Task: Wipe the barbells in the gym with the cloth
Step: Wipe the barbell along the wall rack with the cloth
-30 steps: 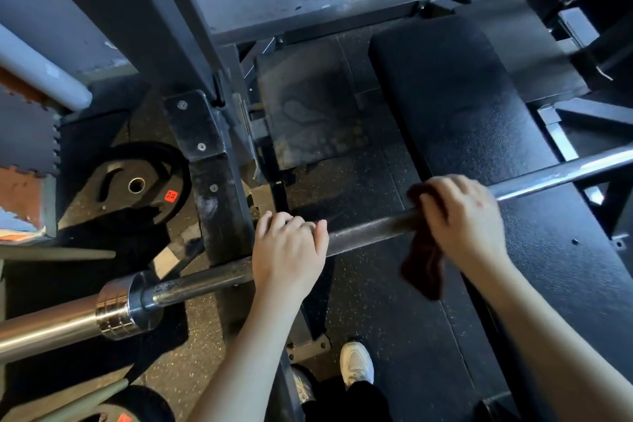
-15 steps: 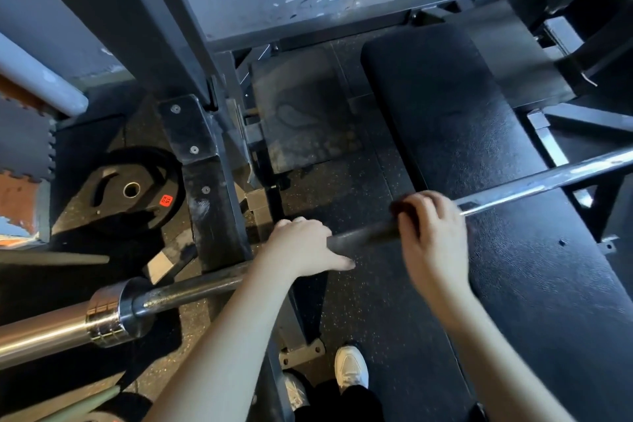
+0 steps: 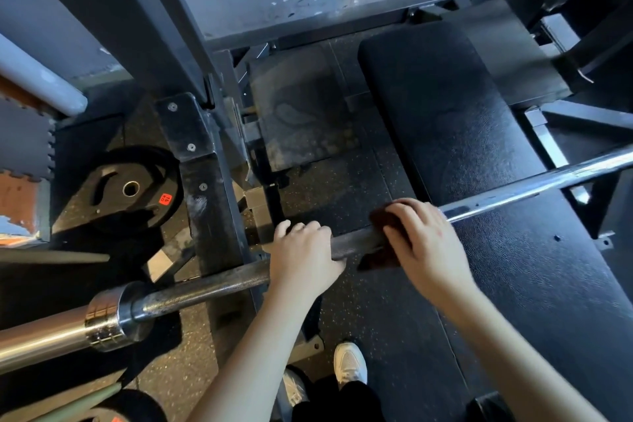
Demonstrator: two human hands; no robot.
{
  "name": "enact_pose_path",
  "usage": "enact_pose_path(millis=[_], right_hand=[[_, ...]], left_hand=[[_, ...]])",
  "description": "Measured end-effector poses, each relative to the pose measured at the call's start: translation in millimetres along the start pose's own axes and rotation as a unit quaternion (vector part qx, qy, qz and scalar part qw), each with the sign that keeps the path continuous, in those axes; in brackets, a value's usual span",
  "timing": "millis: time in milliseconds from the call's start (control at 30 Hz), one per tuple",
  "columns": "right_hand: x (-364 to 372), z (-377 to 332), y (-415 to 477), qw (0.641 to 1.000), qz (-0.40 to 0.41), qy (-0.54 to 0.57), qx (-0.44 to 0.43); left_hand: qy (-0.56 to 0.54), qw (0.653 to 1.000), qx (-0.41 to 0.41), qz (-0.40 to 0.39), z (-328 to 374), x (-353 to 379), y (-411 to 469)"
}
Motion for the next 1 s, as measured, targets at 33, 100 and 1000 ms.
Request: enact_pose_path(millis=[33,100,1000], right_hand=[[-5,11,3,1.000,-0.004,-0.025,-0.001],[-13,34,12,0.996,0.021,-0.058,0.070],[-18,51,-10,0.985,0.070,-0.038,0.154]], left_hand=[[-0.004,1.000,0.000,-0.008,1,0,-1],[-0.005,1.000,-0.001,-0.012,2,0,-5],[-0.003,0.999,0.020,-0.027,33,9,-13]])
Point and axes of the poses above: each hand's wrist, its own y-axis towards the middle knuckle, its own x-axis out of the palm, z = x × y, the point moved 4 cm from there along y, towards the middle knuckle, and after that the axes turned 2 degrees about y, right-handed, at the moved point
